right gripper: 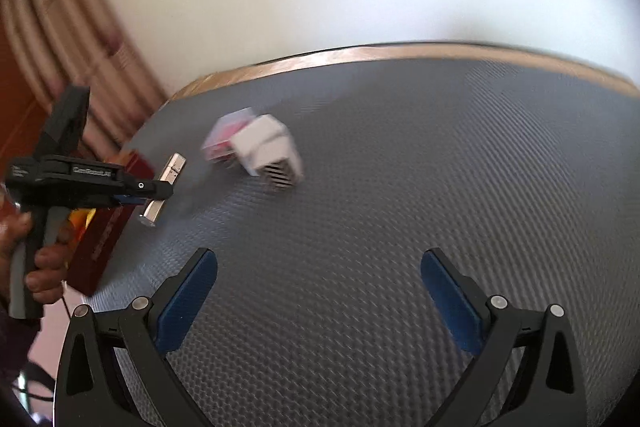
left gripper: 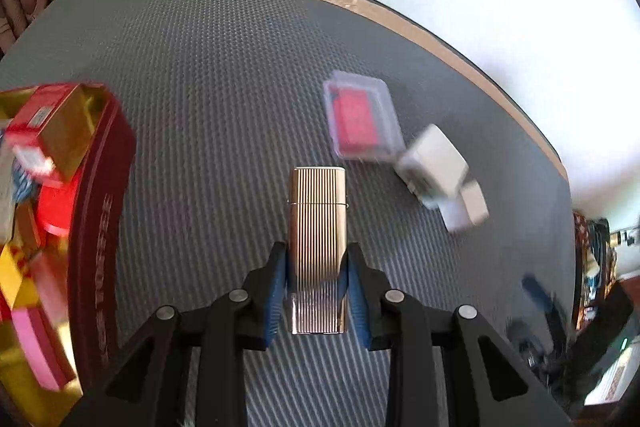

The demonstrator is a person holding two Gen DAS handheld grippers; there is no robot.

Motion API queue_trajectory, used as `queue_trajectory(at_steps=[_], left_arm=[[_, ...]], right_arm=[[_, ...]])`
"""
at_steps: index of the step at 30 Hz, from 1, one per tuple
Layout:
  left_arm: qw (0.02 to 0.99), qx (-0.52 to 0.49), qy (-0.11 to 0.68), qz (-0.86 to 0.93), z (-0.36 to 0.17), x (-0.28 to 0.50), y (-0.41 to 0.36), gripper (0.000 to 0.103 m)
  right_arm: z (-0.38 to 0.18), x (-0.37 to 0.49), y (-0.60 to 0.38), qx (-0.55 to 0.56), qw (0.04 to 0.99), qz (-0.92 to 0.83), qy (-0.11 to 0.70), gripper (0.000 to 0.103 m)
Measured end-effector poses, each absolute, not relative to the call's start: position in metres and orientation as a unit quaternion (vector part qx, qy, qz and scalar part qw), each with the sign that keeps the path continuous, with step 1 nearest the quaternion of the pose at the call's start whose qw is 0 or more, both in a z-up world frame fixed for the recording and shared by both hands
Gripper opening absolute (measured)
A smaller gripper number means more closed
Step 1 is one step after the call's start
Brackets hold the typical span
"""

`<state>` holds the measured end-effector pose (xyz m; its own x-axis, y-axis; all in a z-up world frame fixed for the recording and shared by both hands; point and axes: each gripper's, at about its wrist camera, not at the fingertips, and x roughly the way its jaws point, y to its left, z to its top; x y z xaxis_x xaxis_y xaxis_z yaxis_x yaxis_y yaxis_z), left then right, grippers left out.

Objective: Organize rigid objects
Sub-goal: 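Grasp the gold ribbed case with the left tool while the right tool grasps the white chevron cube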

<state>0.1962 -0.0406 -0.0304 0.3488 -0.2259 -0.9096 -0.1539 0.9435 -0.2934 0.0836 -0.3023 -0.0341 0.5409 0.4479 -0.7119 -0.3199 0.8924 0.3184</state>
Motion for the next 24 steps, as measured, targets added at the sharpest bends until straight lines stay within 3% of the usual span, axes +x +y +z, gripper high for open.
queue_trajectory(at_steps=[2, 5, 16, 19, 21, 24], left_arm=[[0.807, -0.162, 0.567, -0.03, -0.025, 0.183, -0.049, 0.029], [0.812, -0.162, 0.56, -0.034, -0.017, 0.162, -0.05, 0.03], [0.837, -0.165, 0.521, -0.007, 0.028, 0.103, -0.016, 0.03], [0.839, -0.168, 0.517, 0.015, 0.037, 0.089, 0.005, 0.03], [0.84, -0.165, 0.516, 0.035, 0.04, 0.081, 0.021, 0.03], [0.838, -0.165, 0.516, 0.068, 0.042, 0.065, 0.049, 0.03]], right_arm=[[-0.028, 0.093, -0.287, 0.059, 0.875, 0.241, 0.416, 0.095], [-0.027, 0.112, -0.267, 0.04, 0.871, 0.256, 0.418, 0.069], [-0.045, 0.158, -0.234, 0.024, 0.86, 0.257, 0.44, 0.067], [-0.049, 0.164, -0.229, 0.014, 0.857, 0.258, 0.446, 0.055], [-0.052, 0.167, -0.226, 0.005, 0.855, 0.257, 0.451, 0.031], [-0.053, 0.166, -0.218, -0.006, 0.854, 0.256, 0.453, 0.031]])
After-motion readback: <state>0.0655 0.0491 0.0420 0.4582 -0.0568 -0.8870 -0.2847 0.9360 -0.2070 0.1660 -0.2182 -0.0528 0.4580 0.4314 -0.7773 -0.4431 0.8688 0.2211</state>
